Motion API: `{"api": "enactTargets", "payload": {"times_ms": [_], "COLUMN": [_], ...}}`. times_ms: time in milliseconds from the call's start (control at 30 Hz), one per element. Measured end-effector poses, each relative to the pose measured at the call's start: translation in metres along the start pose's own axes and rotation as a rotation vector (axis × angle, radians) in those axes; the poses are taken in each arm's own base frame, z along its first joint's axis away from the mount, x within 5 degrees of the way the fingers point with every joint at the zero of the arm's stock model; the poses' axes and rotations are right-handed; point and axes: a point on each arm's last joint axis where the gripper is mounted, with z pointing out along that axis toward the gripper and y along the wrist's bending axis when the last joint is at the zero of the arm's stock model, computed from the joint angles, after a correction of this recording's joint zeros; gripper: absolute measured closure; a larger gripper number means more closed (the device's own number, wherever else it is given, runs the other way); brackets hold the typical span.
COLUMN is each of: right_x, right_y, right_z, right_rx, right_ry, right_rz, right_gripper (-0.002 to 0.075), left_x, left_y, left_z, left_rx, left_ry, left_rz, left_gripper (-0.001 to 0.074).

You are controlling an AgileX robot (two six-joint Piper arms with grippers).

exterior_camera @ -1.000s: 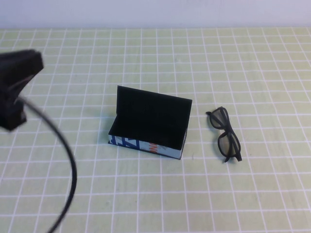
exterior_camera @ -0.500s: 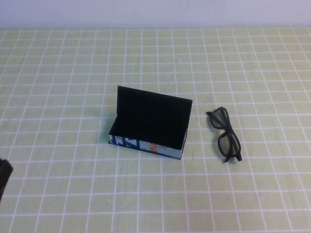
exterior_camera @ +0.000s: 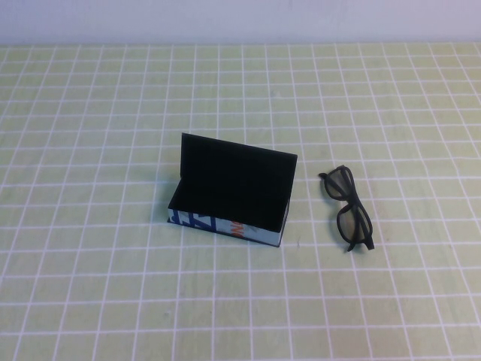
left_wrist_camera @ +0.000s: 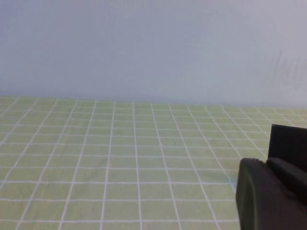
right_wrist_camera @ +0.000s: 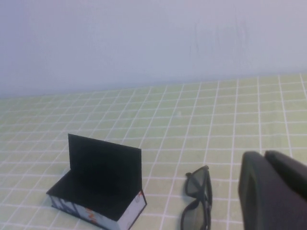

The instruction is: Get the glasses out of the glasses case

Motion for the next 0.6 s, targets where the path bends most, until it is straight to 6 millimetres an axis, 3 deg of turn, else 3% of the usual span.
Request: {"api": "enactTargets", "payload": {"times_ms": [467,600], "right_x": [0.012,0.013], "right_y": [-0.001,-0.005], "right_z": [0.001,0.001], "right_rx": [0.002,0.032], "right_ry": [0.092,0.099], "right_rz": [0.002,-0.099], "right_gripper": [0.0742,0.0742], "left_x": [0.0,0.0], "left_y": [0.001,0.001], "left_z": [0.0,0.0], "left_rx": [-0.005,-0.005], "left_ry": [-0.002,-0.002], "left_rz": [-0.004,-0.004], "left_gripper": [0.0739,0.0739]}}
